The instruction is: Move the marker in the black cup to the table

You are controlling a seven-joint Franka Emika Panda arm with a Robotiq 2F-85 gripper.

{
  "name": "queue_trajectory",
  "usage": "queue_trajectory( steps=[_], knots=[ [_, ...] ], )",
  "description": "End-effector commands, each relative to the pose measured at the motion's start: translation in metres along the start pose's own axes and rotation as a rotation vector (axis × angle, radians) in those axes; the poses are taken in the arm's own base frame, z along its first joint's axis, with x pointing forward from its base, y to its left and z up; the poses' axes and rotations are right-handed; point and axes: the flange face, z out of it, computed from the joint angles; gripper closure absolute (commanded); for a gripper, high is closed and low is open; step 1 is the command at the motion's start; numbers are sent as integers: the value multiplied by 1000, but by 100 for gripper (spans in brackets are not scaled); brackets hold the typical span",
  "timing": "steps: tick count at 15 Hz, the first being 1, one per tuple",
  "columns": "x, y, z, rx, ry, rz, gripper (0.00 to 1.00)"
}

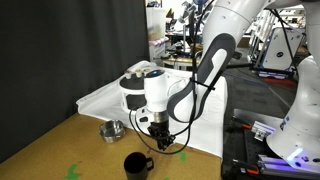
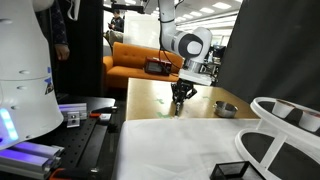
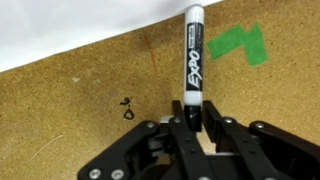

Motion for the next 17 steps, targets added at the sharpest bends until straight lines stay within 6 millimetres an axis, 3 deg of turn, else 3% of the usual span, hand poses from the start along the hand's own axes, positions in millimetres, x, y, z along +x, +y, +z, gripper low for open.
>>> queue_trajectory(
  steps=[1,7,17],
  knots=[
    [2,-5,-8,-39,37,-9,43],
    [19,-25,-50,-85,64,-63,2],
    [34,-67,-147,-90,-24,-107,0]
  ],
)
